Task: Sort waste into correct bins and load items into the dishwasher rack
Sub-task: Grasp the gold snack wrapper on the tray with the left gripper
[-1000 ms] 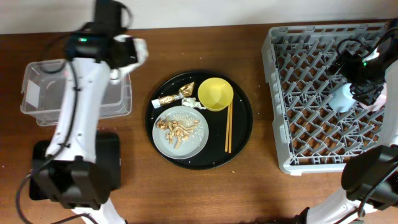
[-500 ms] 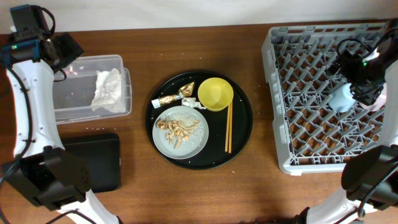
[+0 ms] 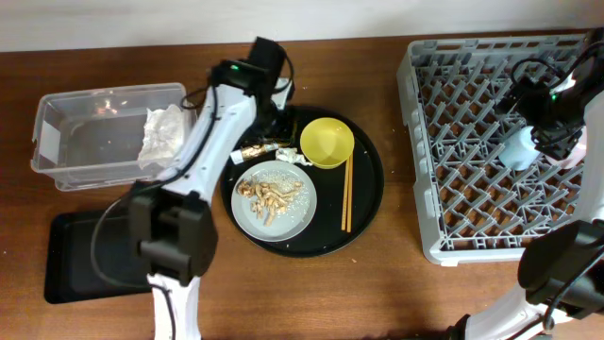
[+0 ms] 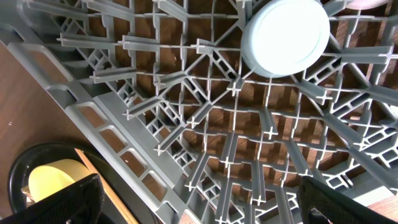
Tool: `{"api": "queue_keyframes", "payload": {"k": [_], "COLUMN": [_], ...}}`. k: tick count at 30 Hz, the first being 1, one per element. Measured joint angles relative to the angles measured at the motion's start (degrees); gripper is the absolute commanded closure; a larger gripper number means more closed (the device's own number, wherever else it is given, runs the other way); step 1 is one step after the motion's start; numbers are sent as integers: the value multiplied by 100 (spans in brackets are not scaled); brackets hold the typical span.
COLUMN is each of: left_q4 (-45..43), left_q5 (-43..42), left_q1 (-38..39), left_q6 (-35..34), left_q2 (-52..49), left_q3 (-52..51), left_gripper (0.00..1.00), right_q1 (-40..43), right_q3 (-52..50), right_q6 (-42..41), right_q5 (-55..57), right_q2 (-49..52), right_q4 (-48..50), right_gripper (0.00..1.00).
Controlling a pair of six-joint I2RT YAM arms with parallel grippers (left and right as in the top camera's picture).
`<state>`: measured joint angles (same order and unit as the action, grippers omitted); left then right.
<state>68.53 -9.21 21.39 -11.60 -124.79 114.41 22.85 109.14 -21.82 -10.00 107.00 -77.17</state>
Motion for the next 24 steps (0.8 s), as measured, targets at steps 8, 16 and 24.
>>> {"api": "queue_keyframes", "payload": {"k": [8,16,24], "left_q4": [-284,-494,153], "left_q5": [564,824,887], "left_q1": [59,442,420], "left_q6": [-1056,-1329,-1349], "left_q2": [-938,-990,-992], "left_q3": [0,0,387], "left_gripper": [59,87,99], "right_q1": [0,0,0], "right_q3": [0,0,0], "right_q6": [-2,-2,-2], "right_q5": [2,2,0], "right_q2": [0,0,0], "right_q4": [0,2,0], "right_gripper": [2,2,2]}}
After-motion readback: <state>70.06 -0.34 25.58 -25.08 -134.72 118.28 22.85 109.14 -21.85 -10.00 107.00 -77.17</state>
